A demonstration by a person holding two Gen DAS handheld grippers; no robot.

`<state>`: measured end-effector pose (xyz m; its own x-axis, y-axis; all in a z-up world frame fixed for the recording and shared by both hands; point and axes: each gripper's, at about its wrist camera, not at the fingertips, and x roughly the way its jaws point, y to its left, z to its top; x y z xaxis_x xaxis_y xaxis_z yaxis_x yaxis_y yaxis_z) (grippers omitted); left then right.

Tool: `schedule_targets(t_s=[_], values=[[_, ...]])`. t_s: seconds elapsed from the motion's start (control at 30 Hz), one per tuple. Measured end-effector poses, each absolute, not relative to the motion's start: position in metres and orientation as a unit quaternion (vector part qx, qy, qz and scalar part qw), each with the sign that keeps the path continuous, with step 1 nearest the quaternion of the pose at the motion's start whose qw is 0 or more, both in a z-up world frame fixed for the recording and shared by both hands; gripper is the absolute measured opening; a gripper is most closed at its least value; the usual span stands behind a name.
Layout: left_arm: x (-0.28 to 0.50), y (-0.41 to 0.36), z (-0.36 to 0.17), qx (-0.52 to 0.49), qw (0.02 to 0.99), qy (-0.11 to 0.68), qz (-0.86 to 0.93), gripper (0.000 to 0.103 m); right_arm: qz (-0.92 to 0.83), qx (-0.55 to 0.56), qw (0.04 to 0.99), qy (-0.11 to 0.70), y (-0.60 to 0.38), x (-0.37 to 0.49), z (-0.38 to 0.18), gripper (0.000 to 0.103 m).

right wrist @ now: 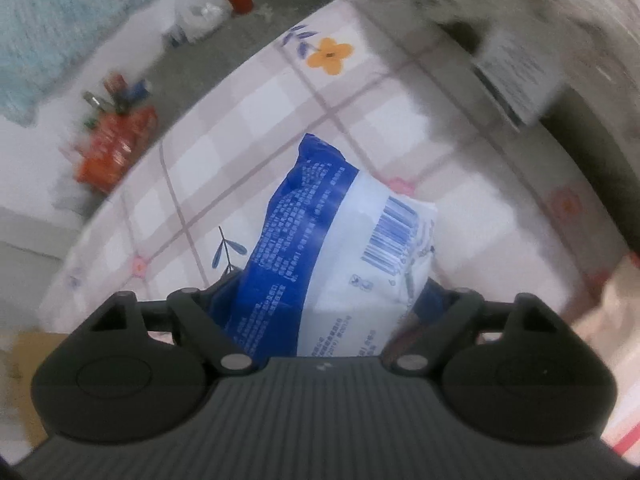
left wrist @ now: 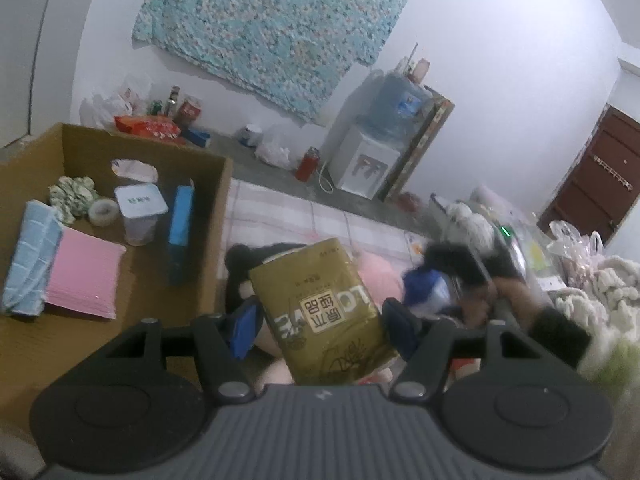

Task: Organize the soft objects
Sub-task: 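Carry the gold box toward the cardboard box with the left tool while the right tool grasps the blue-white bag, then lower the gold box and blue-white bag into the cardboard box and open both tools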

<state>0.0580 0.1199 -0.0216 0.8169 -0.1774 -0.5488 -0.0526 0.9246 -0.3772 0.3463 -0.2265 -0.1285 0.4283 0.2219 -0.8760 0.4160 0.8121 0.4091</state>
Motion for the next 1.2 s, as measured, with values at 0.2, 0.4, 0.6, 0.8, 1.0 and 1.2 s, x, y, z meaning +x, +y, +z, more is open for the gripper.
schedule_targets(t_s=[0.2,0.4,0.6,0.8,1.0,1.2], values=[[0.037,0.154,-0.004,-0.217,0.933,0.287,0.013,0.067,0.002,0.368,0.796,0.481,-0.278,0.291,-0.115,0.084],[0.026,0.183,0.002,-0.237,0.929,0.276,0.073,0.067,0.069,0.344,0.826,0.442,-0.290,0.245,-0.064,0.084],[0.023,0.202,-0.003,-0.248,0.924,0.269,0.115,0.067,0.202,0.279,0.845,0.409,-0.219,0.210,0.021,0.084],[0.006,0.228,-0.005,-0.267,0.920,0.245,0.146,0.067,0.388,0.200,0.799,0.413,-0.069,0.201,0.078,0.084],[-0.010,0.264,-0.004,-0.276,0.921,0.220,0.166,0.067,0.462,0.079,0.750,0.467,0.091,0.213,0.059,0.084],[-0.015,0.291,-0.012,-0.291,0.917,0.214,0.168,0.067,0.394,-0.071,0.729,0.555,0.193,0.237,-0.007,0.084]])
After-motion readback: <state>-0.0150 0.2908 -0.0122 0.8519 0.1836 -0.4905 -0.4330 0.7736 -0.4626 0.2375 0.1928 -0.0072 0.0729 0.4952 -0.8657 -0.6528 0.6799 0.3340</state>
